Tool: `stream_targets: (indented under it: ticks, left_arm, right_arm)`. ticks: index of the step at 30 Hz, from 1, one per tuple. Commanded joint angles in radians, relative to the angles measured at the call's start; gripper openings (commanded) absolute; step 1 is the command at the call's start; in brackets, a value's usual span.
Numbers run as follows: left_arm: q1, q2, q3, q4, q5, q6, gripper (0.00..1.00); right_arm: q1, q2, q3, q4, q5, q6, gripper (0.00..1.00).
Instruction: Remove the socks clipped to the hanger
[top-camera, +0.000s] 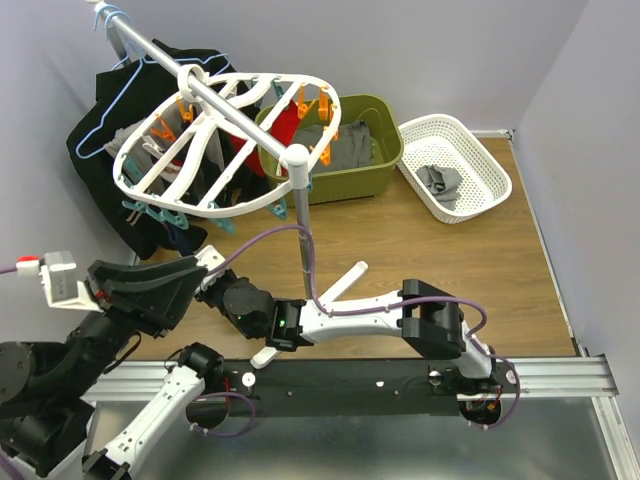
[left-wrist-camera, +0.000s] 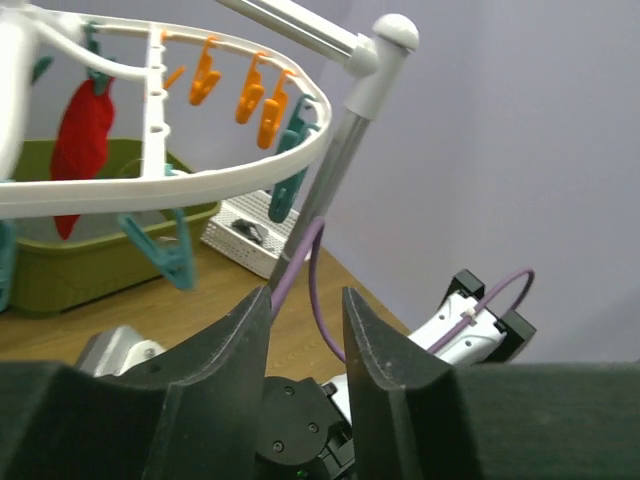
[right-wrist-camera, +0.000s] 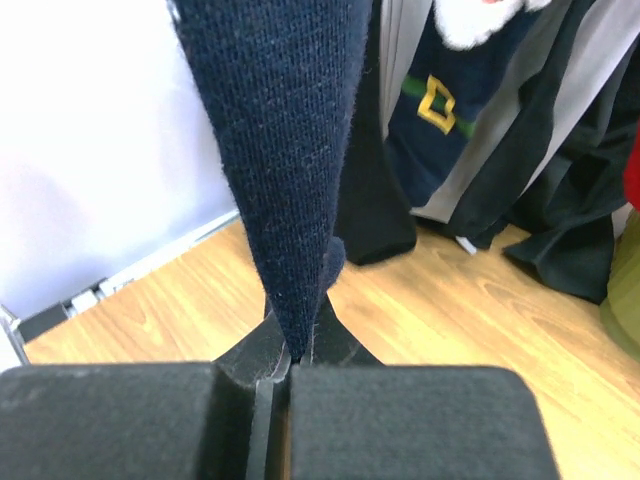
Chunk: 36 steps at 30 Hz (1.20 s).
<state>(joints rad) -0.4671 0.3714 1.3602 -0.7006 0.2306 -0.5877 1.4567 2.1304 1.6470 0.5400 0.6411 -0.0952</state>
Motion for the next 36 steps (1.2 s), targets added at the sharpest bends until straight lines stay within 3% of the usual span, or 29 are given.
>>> stream_targets:
  ticks: [1, 2, 8, 14, 20, 32, 36]
  left_arm:
    - [-0.005, 0.012, 0.115, -0.158, -0.203, 0.042, 0.38]
    - [-0.004, 0.017, 0.131, -0.186, -0.329, 0.023, 0.35]
    - [-0.005, 0.052, 0.165, -0.35, -0.638, -0.096, 0.33]
    - [-0.005, 0.099, 0.146, -0.369, -0.688, -0.144, 0.32]
    - [-0.007, 0.196, 0.165, -0.341, -0.698, -0.176, 0.33]
    - [-0.005, 0.271, 0.171, -0.344, -0.78, -0.267, 0.33]
    - [-0.005, 0.331, 0.201, -0.417, -0.813, -0.293, 0.29]
  right_arm:
    - [-0.01, -0.061, -0.024, -0.081, -0.032, 0.054, 0.01]
    - [-0.01, -0.07, -0.018, -0.101, -0.028, 0.063, 0.01]
    - [-0.009, -0.135, -0.018, -0.253, -0.099, 0.092, 0.01]
    - [-0.007, -0.233, -0.064, -0.337, -0.187, 0.132, 0.01]
    - [-0.006, -0.291, -0.084, -0.416, -0.181, 0.141, 0.01]
    - [0.008, -0.286, -0.067, -0.456, -0.175, 0.126, 0.01]
    - [0.01, -0.294, -0.062, -0.46, -0.175, 0.118, 0.01]
